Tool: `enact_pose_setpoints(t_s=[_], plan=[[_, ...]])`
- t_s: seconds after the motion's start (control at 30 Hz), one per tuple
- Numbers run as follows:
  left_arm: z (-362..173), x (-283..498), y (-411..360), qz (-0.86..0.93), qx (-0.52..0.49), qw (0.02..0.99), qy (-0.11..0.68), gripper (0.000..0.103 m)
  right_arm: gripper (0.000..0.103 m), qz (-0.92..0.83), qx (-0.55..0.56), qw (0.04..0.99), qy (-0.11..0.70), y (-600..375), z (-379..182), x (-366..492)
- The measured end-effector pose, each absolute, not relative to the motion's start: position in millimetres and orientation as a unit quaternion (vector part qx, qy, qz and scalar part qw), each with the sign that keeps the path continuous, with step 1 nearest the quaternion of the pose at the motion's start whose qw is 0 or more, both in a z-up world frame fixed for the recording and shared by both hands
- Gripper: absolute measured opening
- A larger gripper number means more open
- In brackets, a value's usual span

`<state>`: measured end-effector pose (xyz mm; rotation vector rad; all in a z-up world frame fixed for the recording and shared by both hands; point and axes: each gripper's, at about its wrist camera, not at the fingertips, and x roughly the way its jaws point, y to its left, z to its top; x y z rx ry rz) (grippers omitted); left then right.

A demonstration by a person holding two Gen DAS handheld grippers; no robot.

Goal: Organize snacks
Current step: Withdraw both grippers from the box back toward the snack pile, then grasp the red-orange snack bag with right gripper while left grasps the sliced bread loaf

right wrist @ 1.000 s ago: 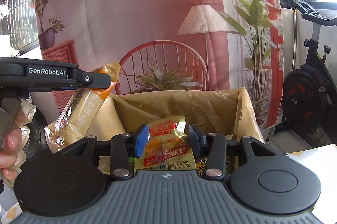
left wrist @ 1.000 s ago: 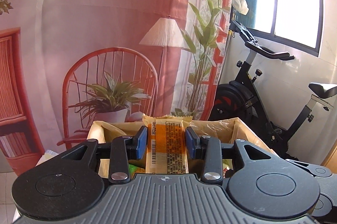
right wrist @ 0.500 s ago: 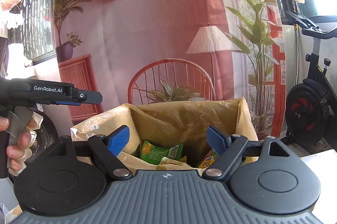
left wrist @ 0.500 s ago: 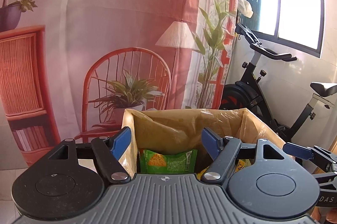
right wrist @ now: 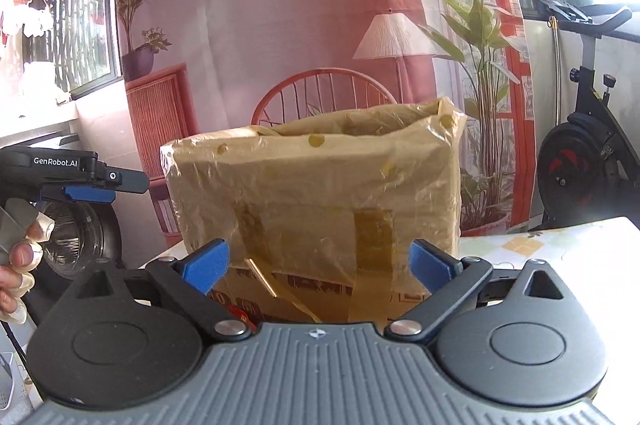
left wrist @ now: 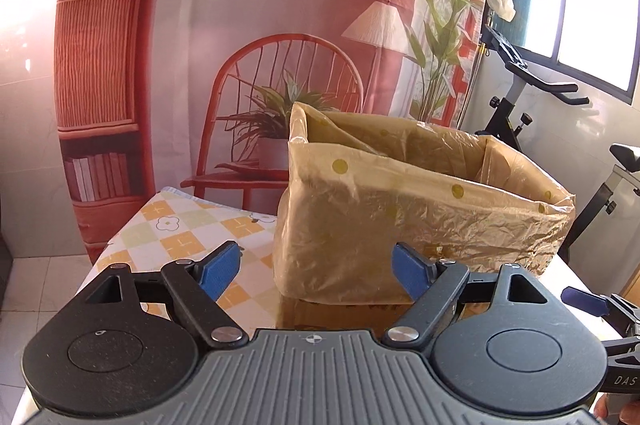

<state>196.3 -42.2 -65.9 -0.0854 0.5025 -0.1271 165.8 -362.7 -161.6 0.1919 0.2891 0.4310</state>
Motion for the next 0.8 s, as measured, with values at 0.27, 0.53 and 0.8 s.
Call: enact_pose_setpoints(t_s=[0.27, 0.53, 0.8], plan=[[-93, 192, -45, -0.051, -0.028, 0.959, 0.278, 0.085, 0.103, 0.254, 0.1, 0.935, 0.227, -348, -193, 188], [-115, 192, -47, -0.053, -0.033, 0.95, 0.307, 0.085, 0.103, 0.248, 0.134, 0.915, 0.289, -352, -223, 225], [-134, 195, -49, -0.053, -0.041, 0.939, 0.336, 0.084, 0.103, 0.263, 0.182, 0.892, 0.32, -369, -248, 229]])
